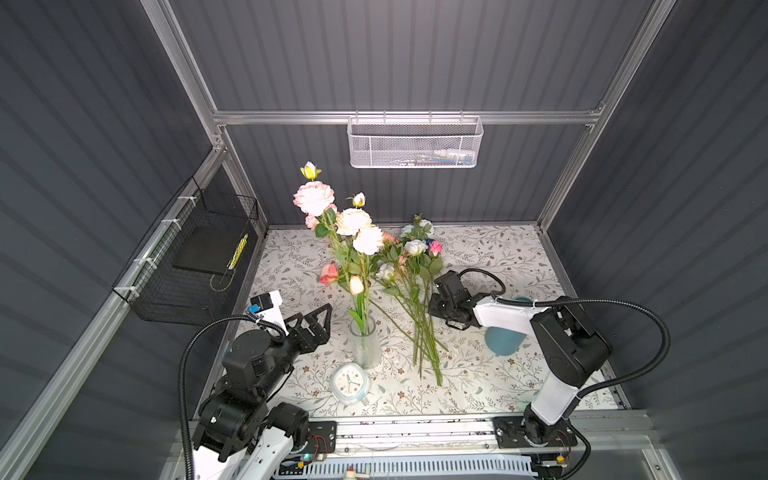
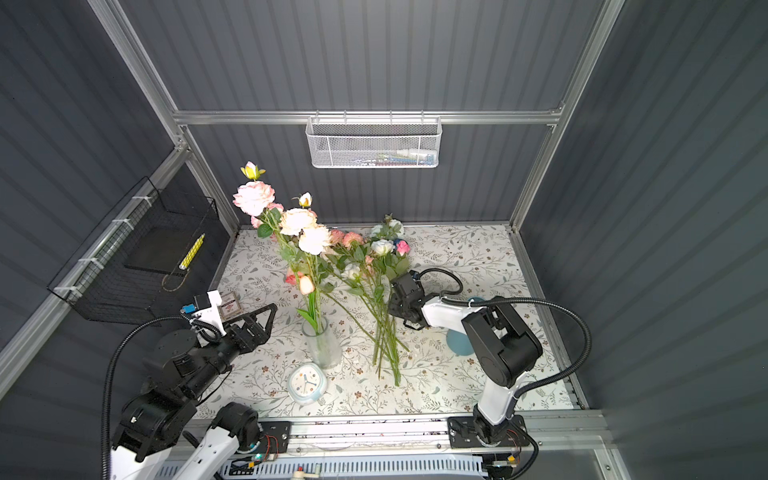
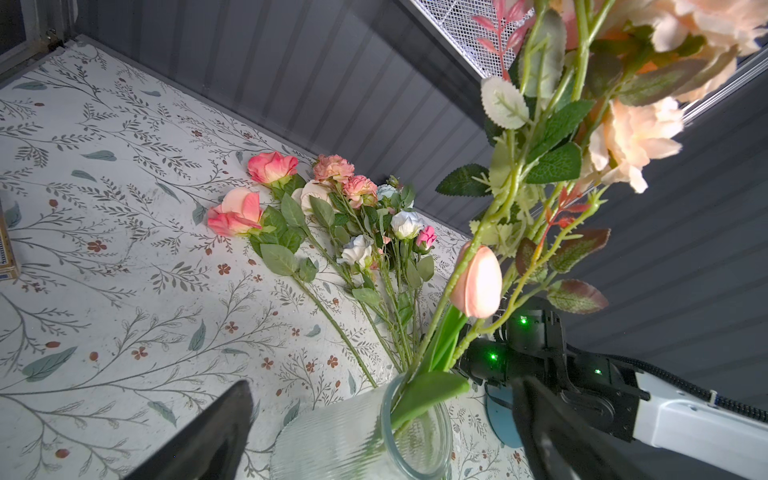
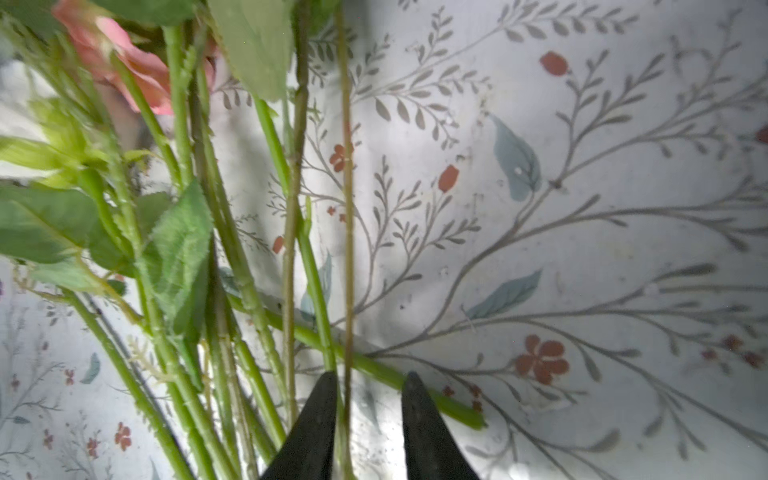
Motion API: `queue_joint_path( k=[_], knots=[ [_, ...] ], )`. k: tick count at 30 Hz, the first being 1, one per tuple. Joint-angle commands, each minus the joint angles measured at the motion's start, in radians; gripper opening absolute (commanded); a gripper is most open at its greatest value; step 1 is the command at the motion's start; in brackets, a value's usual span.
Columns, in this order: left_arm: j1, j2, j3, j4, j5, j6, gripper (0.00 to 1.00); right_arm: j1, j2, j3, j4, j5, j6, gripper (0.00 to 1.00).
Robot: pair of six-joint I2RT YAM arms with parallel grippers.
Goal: Arrange the flowers into the vase
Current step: 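Close the right gripper on a blue rose stem in the bunch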
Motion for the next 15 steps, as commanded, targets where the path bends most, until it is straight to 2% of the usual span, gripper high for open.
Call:
queue_joint_path(
  k=[1,4,15],
  knots=[
    [0.002,-0.001,-0.015,-0.012,-0.008,0.021,1.0,-0.003,-0.036,-0.038,0.077,-0.011,0.007,0.34],
    [0.002,0.0,-0.023,-0.004,-0.008,0.019,1.0,-0.005,-0.021,-0.019,0.058,-0.008,0.009,0.33],
    [0.002,-0.002,-0.02,-0.012,-0.011,0.022,1.0,-0.013,0.04,-0.009,0.063,-0.001,0.014,0.11]
  ],
)
